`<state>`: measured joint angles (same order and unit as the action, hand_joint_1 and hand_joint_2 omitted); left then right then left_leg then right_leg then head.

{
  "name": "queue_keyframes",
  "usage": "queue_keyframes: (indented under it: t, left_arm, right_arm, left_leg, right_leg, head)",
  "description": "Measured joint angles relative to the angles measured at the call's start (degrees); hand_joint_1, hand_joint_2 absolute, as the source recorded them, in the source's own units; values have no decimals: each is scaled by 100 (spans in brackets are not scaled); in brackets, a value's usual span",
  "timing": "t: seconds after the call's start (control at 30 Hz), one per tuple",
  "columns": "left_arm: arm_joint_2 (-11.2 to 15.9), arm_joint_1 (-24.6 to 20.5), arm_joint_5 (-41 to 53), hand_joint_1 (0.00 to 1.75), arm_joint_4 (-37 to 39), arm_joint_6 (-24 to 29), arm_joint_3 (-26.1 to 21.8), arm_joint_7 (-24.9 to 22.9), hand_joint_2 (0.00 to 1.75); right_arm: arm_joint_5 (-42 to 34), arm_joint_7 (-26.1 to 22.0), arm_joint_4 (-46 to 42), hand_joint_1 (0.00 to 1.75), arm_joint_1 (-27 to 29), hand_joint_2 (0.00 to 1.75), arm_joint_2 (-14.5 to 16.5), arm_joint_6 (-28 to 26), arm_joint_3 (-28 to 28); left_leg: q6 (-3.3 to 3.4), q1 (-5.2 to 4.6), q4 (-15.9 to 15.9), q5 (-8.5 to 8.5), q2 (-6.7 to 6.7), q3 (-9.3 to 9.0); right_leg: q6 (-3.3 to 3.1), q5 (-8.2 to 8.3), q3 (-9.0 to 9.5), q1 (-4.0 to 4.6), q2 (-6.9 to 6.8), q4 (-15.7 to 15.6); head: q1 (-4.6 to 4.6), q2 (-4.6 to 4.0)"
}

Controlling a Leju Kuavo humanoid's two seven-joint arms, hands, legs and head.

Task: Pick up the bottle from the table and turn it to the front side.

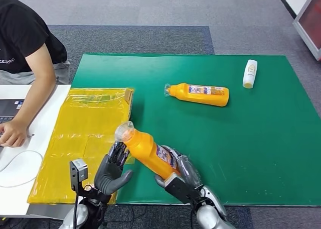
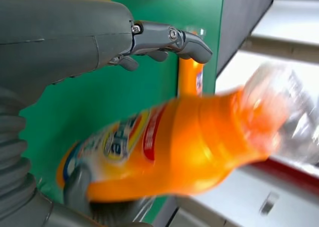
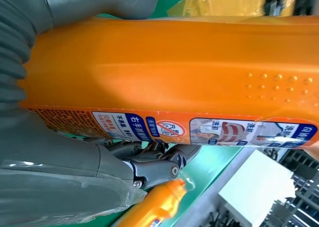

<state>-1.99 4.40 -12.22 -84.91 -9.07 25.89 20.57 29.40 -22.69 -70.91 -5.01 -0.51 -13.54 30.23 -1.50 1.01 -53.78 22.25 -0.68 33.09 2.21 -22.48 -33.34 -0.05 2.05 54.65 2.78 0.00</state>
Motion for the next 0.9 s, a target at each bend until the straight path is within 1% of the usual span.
queue_keyframes:
  t: [0.07, 0.17, 0.23, 0.33, 0.43, 0.7, 0.83, 0.9]
  left_arm:
    - [30, -48, 97, 0, 38, -115, 90, 2, 175]
    - [86, -125, 295, 0, 77, -222, 194, 10, 175]
    - [127, -180, 502, 0, 89, -242, 246, 10, 175]
    - [173, -260, 738, 0, 104, -278, 328, -10, 175]
    - [201, -306, 747, 0, 133, -330, 344, -67, 175]
    - [240, -344, 744, 0, 181, -333, 344, -92, 175]
    - [243, -359, 743, 0, 184, -297, 342, -94, 175]
    - [243, -371, 743, 0, 187, -290, 338, -94, 175]
  right_arm:
    - [-11, -14, 41, 142, -48, 175, 9, -1, 40]
    - [-11, -34, 102, 129, -95, 175, 18, -20, 67]
    - [82, -61, 146, 124, -115, 175, 18, -110, 78]
    - [234, -114, 225, 125, -163, 175, 20, -269, 130]
    - [304, -169, 293, 126, -212, 175, 26, -360, 183]
    - [346, -197, 374, 129, -254, 175, 33, -432, 306]
    - [402, -198, 377, 139, -253, 175, 33, -503, 325]
    - [468, -198, 377, 135, -253, 175, 33, -557, 344]
  left_leg:
    - [0, 0, 0, 0, 0, 1]
    - [0, 0, 0, 0, 0, 2]
    - [0, 0, 0, 0, -1, 3]
    - [0, 0, 0, 0, -1, 4]
    - [0, 0, 0, 0, -1, 4]
    - [0, 0, 0, 0, -1, 5]
    - [0, 0, 0, 0, -1, 7]
    - [0, 0, 0, 0, -1, 7]
  right_leg:
    - [0, 0, -1, 0, -1, 0]
    - [0, 0, -1, 0, -3, 1]
    - [0, 0, -1, 0, -4, 1]
    - [0, 0, -1, 0, -4, 1]
    - [0, 0, -2, 0, -5, 1]
    - [0, -1, -5, 0, -5, 1]
    - [0, 0, -6, 0, -5, 1]
    - [0, 0, -7, 0, -5, 1]
  head:
    - [0, 0]
    - [1, 0]
    - [0, 0]
    - [-1, 0]
    - [-1, 0]
    - [0, 0]
    - [-1, 0]
    - [0, 0]
